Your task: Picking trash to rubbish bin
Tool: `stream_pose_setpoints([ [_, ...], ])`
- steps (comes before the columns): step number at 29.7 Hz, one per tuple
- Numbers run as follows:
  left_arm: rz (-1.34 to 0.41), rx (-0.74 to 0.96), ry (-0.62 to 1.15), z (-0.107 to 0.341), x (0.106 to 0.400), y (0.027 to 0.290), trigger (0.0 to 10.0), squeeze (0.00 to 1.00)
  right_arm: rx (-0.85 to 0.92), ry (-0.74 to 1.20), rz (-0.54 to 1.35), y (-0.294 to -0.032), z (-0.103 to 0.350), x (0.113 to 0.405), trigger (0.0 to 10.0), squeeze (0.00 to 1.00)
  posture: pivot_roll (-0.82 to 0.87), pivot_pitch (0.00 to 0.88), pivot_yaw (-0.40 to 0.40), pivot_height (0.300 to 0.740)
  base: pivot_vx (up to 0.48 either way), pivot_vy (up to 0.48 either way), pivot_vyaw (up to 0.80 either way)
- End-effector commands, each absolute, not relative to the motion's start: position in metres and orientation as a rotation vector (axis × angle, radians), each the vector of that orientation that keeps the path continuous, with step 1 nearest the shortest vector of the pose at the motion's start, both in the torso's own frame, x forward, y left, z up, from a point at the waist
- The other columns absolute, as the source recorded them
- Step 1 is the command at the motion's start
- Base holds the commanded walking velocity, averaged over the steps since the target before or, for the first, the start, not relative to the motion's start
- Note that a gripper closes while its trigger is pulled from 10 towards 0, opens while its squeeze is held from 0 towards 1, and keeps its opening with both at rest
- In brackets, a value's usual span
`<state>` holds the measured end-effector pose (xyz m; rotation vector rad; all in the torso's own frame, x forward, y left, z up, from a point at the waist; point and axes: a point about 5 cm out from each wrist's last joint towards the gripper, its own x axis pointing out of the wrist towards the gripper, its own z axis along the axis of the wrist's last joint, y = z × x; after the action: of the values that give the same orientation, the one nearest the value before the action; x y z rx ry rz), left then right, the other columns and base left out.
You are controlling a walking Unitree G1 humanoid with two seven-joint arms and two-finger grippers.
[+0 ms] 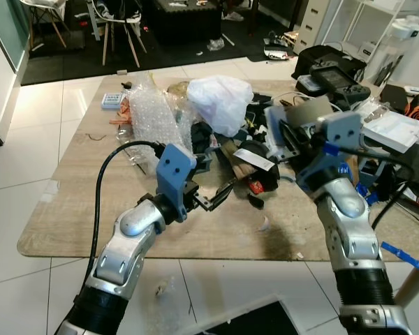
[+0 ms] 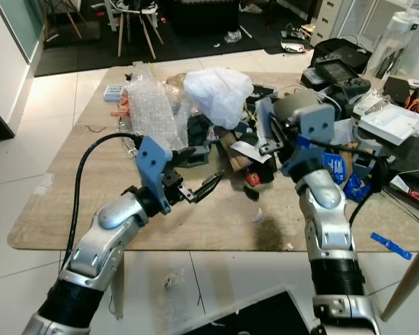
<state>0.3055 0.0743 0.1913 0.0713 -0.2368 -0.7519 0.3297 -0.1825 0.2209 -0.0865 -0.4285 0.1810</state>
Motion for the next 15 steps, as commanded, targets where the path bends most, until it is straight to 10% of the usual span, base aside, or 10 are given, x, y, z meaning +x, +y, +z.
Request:
stream_pose_setpoints([
  [1,-0.722,0.067,-0.214,0.184,0.306,0.076,10.0,0.0,-0.098,-0.424,0.122,-0.186,0.218,0.325,9.5,0.0,-0.12,0.088,-0.005,0.74,0.0,0.0,0.0],
  [8,-0.677,0.067,-0.213,0.184,0.309,0.079,10.0,0.0,-0.096,-0.35,0.042,-0.182,0.197,0.316,10.0,0.0,-0.11,0.087,-0.014,0.74,0.0,0.0,0.0],
  [15,-0.607,0.074,-0.212,0.181,0.309,0.085,10.0,0.0,-0.143,-0.367,0.079,-0.171,0.196,0.312,10.0,0.0,-0.11,0.089,-0.015,0.74,0.0,0.0,-0.8],
])
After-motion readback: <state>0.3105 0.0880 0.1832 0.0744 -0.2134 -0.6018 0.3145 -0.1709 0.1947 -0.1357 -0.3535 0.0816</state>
